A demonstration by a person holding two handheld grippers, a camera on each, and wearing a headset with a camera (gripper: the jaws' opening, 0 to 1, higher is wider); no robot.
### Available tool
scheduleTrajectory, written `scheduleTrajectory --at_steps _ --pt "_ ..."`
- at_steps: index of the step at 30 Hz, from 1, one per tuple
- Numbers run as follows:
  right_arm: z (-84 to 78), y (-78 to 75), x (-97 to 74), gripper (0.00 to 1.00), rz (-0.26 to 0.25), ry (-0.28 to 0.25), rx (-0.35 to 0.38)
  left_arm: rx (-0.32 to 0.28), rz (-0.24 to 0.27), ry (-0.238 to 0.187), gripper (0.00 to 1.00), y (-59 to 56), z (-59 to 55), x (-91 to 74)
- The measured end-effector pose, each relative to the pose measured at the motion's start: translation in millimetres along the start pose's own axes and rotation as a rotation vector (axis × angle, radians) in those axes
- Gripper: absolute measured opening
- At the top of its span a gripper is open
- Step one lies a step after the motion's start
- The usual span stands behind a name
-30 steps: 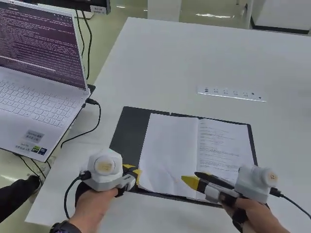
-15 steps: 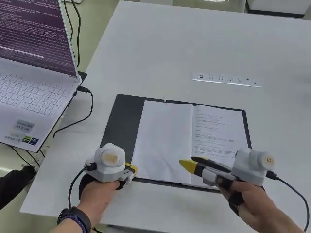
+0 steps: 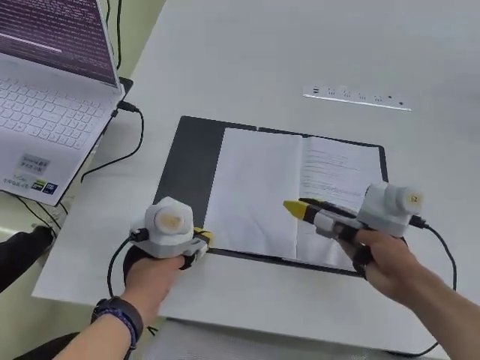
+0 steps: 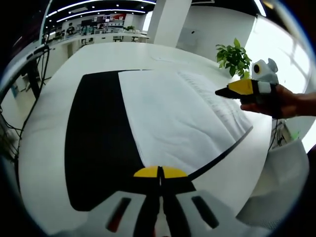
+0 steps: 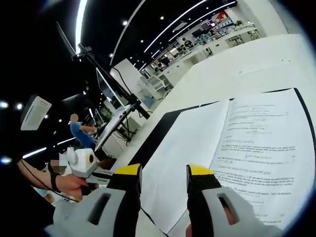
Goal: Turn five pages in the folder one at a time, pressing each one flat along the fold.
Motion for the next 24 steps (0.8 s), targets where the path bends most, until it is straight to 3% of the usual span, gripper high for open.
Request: scheduleTrajectory --at_steps 5,7,17,21,24 --pt "12.1 -12.9 10.5 0.24 -0.038 -0.04 0.002 -0.011 -0.003 0.004 0.0 1.3 0.4 0.9" --pt "10.7 -11.5 12.0 0.2 -0.05 -0.068 0.015 -0.013 -0.004 0.005 0.0 0.8 0.6 0.8" --pt "23.0 -24.6 33.5 0.09 -0.089 -0.092 0.029 -0.014 -0.01 0.01 0.0 1.6 1.4 1.3" --pt "23.5 -29.6 37.0 0.0 -0.099 -0.095 0.014 -0.01 -0.006 0.011 0.0 1.3 1.3 1.5" --pt "23.9 -32.8 39.8 0.0 -0.095 -0.092 0.018 -0.005 -0.007 0.016 0.0 1.2 1.7 1.8"
Point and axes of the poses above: the centre of the closed fingertips' face, and the gripper's own axes: x roughly forward along the fingers, y roughly to its left, z roughly out of its top, the point moved 10 cm from there along -x, roughly backward along the fingers, and after that the axes turned 14 degrees about x, right-handed, at the moved point
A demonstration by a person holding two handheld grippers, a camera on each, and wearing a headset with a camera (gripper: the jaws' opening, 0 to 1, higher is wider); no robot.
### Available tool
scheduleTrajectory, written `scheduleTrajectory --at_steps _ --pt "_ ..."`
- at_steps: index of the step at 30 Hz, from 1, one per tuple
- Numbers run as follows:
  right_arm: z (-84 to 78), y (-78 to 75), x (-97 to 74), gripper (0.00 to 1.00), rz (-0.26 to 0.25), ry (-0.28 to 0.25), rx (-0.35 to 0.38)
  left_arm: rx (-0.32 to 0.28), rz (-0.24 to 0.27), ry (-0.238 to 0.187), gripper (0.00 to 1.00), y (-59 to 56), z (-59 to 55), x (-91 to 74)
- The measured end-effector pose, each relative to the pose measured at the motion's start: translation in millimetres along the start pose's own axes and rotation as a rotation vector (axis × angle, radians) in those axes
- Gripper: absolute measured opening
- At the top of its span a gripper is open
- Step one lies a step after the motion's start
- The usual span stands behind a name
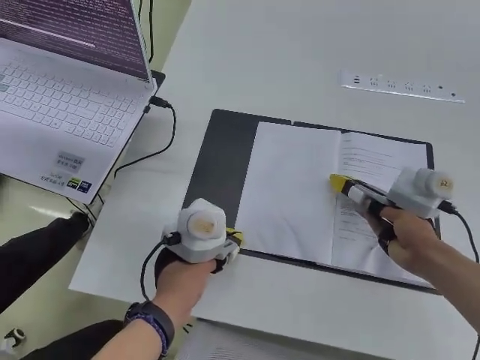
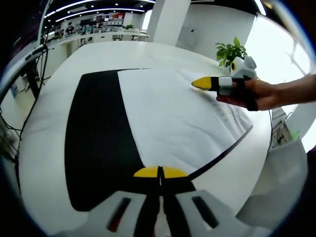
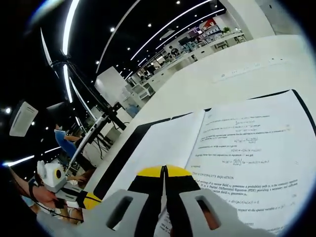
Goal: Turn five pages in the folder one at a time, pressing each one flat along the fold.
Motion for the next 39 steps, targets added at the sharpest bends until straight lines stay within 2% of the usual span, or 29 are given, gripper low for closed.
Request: scheduleTrajectory --at_steps 3,5,7,12,16,19,29,32,35,37,39 --pt "-0.6 -5.4 2.4 0.0 -0.012 0.015 0.008 -0.002 -0.002 0.001 0.0 0.3 -0.2 0.1" --pt "1.4 -5.3 3.1 0.0 0.009 -0.002 0.021 0.002 -0.002 0.0 0.0 0.1 -0.3 0.0" --pt "3.1 -6.8 5.0 0.0 0.011 0.007 0.008 0.005 -0.005 -0.002 0.0 0.2 -0.7 -0.1" --pt "10.2 -13.2 10.5 0.0 0.018 -0.022 0.03 0.019 -0.005 0.002 0.0 -0.4 -0.8 0.1" --pt "16.8 -17.8 17.6 0.0 0.014 -0.057 0.054 0.021 -0.01 0.007 0.0 0.2 -0.9 -0.1" --pt "23.5 -20.5 23.8 0.0 -0.004 -0.106 0.079 0.029 -0.015 0.012 0.0 1.2 -0.6 0.2" --pt "42.7 -30.0 43.3 0.0 -0.068 -0.229 0.14 0.031 -0.009 0.021 0.0 1.7 -0.5 1.0" --pt "48.0 -33.8 49.4 0.0 -0.074 -0.259 0.154 0.031 -0.011 0.02 0.0 2.2 -0.8 1.2" --pt "51.8 -33.5 52.5 0.0 -0.079 -0.279 0.162 0.036 -0.017 0.023 0.0 2.7 -0.4 1.4" --pt "58.7 -42.3 59.5 0.0 -0.09 -0.287 0.157 0.037 -0.021 0.026 0.0 3.3 0.0 1.7" --pt "56.0 -42.2 59.7 0.0 -0.096 -0.284 0.154 0.04 -0.022 0.027 0.0 3.3 0.2 1.8"
Point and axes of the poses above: the centre of the closed fingertips' face, and the gripper's own axes: x roughly forward along the fingers, y roughly to its left, z roughly out of its top, the point moved 10 cm from there along -x, roughly backward along the fingers, and after that the axes turned 14 degrees about x, right-handed, at the moved point
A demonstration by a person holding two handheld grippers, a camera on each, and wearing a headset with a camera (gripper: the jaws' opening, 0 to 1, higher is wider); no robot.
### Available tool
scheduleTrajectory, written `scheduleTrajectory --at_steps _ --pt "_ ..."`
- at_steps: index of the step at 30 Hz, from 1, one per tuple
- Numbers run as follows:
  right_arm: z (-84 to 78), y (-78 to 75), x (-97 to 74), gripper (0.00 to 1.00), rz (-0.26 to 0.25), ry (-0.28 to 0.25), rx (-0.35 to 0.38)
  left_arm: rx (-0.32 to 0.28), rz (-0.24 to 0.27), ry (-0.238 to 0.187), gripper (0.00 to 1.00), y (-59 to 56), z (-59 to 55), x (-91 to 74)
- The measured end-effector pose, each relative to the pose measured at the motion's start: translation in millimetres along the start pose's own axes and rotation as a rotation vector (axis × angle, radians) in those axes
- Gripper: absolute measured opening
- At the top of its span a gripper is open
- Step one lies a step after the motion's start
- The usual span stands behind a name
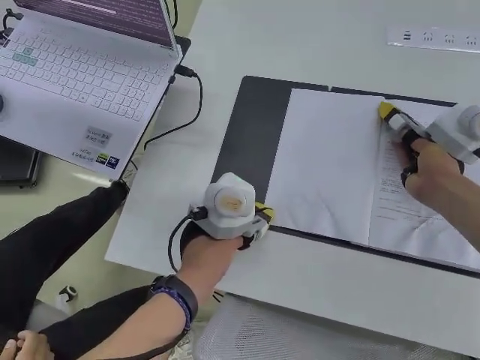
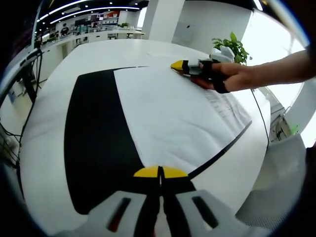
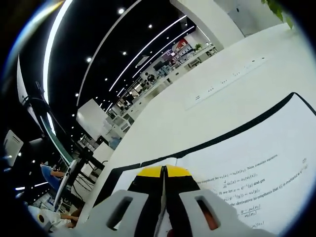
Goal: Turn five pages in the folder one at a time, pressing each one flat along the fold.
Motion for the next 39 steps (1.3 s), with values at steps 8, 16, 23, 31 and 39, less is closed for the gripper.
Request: scheduleTrajectory --at_steps 8,16,23,31,39 --pt "-1.4 12.5 -4.3 0.0 0.031 0.069 -0.074 -0.001 -0.005 0.002 0.0 0.1 1.6 -0.4" --pt "-7.1 8.7 -12.2 0.0 0.095 0.142 -0.104 -0.008 -0.011 0.001 0.0 2.5 2.4 1.6" --pt "-16.7 8.9 -24.3 0.0 0.137 0.184 -0.123 -0.017 -0.005 -0.003 0.0 3.4 2.8 3.9" --pt "-28.7 10.5 -42.3 0.0 0.19 0.221 -0.131 -0.008 -0.013 -0.004 0.0 3.3 3.5 5.2" --pt "-40.1 10.0 -58.1 0.0 0.213 0.224 -0.12 -0.009 -0.009 -0.005 0.0 1.4 4.0 5.0"
Point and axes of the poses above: the centre of the closed fingertips' face, and the gripper's own axes: x roughly forward along the fingers, y roughly to its left, z roughly out of its top, the point moved 10 cm from there along -x, roughly backward along the fingers, and after that the axes turned 14 degrees about x, right-handed, at the moved point
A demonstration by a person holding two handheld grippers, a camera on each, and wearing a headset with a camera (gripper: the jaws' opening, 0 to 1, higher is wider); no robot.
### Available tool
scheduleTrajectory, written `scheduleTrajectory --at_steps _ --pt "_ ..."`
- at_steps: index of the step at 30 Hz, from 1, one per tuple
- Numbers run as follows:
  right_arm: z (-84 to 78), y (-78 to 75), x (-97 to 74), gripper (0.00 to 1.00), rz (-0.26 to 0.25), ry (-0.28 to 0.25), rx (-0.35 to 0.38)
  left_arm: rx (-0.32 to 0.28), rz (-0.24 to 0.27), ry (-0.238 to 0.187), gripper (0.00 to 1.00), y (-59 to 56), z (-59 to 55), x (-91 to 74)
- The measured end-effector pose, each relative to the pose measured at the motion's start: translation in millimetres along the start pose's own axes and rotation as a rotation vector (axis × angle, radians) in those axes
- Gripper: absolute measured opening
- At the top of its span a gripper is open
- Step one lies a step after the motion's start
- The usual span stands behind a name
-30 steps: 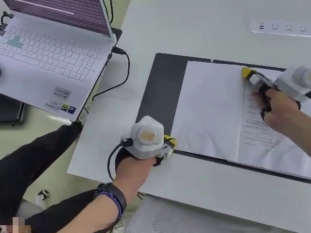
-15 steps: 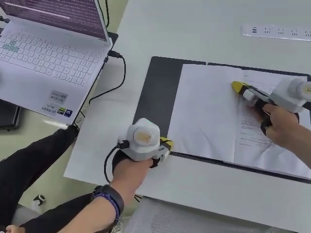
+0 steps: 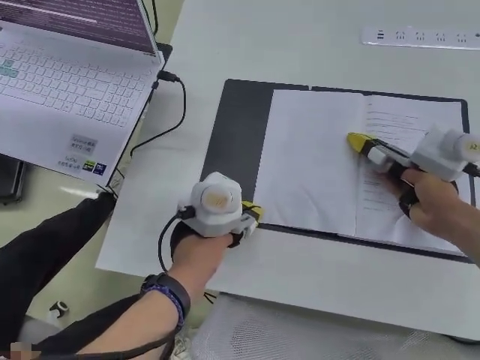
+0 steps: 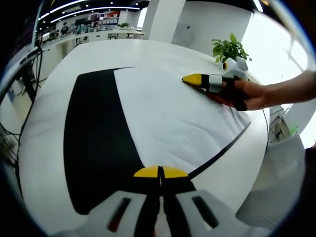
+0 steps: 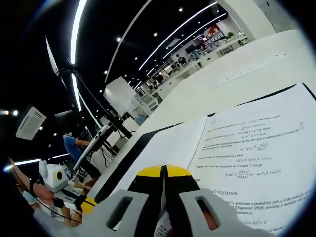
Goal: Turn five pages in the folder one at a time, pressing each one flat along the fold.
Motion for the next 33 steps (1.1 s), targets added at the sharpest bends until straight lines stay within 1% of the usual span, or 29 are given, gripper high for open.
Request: scheduleTrajectory --at_steps 2,5,16,25,29,33 --pt "-3.5 0.9 -2.8 0.0 0.007 -0.007 0.012 0.002 0.0 0.002 0.0 -0.3 0.2 -0.7" --pt "-6.2 3.0 -5.2 0.0 0.011 -0.003 0.008 0.012 0.006 0.004 0.0 -1.4 0.6 -1.8" --pt "-18.6 7.8 -18.2 0.0 0.02 -0.013 0.033 0.012 0.009 -0.001 0.0 -2.0 -0.6 -4.4" --pt "-33.9 16.3 -30.3 0.0 0.032 0.022 0.023 0.021 0.004 0.0 0.0 -1.9 -0.5 -4.7" --pt "-39.6 19.0 -35.3 0.0 0.032 0.034 0.025 0.003 0.004 -0.003 0.0 -1.7 -0.7 -4.9" --pt "-45.8 21.8 -40.2 0.0 0.034 0.039 0.024 -0.001 0.001 -0.008 0.0 -1.6 -1.1 -5.1"
Point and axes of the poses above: the centre of the closed fingertips' face, and the gripper's own axes: x roughly forward along the fingers, y roughly to its left, z roughly out of its top, the point moved 10 cm from there along -x, roughly backward along the fingers, and after that the axes turned 14 degrees about x, right-handed, at the moved point
